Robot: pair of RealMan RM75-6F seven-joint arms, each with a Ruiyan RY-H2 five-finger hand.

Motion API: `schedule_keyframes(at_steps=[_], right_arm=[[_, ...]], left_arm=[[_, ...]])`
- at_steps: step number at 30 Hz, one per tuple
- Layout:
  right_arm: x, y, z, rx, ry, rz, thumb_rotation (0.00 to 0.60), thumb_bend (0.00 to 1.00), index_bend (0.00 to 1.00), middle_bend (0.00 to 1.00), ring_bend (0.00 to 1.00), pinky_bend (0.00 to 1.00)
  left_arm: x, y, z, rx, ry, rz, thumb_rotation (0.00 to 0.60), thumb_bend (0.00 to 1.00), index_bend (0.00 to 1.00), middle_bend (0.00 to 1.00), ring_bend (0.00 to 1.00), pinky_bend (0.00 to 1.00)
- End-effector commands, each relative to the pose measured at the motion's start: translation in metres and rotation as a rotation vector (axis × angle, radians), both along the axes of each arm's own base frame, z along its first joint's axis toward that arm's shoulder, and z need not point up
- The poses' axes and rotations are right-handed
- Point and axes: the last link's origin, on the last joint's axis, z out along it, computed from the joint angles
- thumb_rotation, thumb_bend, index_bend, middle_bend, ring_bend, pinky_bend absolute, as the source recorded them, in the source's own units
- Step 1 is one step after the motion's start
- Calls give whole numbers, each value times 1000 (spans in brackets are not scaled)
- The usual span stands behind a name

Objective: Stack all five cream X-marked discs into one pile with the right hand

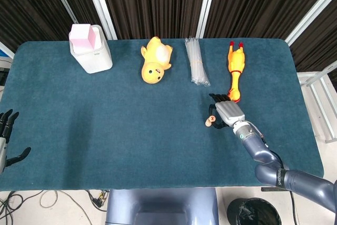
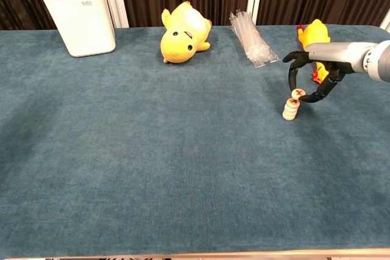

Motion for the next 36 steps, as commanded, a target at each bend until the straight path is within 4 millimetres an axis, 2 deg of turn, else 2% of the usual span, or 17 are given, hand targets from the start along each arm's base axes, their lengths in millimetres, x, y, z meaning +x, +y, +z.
schedule_keyframes(at_steps=[1, 36], right_arm=[[-1, 1, -1, 1, -1, -3, 600, 412, 521, 11, 22, 36], [1, 0, -9, 13, -5, -5, 600, 413, 513, 11, 22, 36]], left_arm=[[0, 0, 0, 0, -2, 0, 600, 169, 49, 0, 0, 17], [0, 0, 0, 1, 0, -1, 600, 169, 49, 0, 0, 17]])
